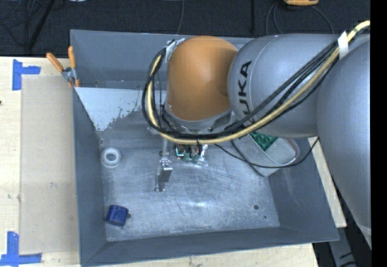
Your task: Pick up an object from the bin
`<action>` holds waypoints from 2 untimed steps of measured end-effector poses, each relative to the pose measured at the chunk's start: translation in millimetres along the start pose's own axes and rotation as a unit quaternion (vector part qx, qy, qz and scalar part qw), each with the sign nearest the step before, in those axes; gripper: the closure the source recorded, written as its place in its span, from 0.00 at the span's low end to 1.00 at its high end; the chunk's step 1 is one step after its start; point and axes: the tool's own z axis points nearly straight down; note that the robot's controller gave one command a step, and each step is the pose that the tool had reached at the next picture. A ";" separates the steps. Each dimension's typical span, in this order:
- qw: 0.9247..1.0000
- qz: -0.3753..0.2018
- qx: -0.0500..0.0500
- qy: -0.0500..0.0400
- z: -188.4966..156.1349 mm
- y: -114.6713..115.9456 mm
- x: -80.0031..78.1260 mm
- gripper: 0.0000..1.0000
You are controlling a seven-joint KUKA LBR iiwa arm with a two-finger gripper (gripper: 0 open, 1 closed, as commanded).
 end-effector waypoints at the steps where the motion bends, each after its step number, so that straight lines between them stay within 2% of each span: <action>1: 0.991 -0.134 0.000 -0.008 -60.1 -10.6 -12.8 0.00; 2: 0.986 -0.164 0.002 -0.003 -32.9 -94.6 -7.3 0.00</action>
Offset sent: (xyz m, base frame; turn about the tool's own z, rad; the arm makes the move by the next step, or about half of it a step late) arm 0.0122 -0.0108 0.0587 -0.2684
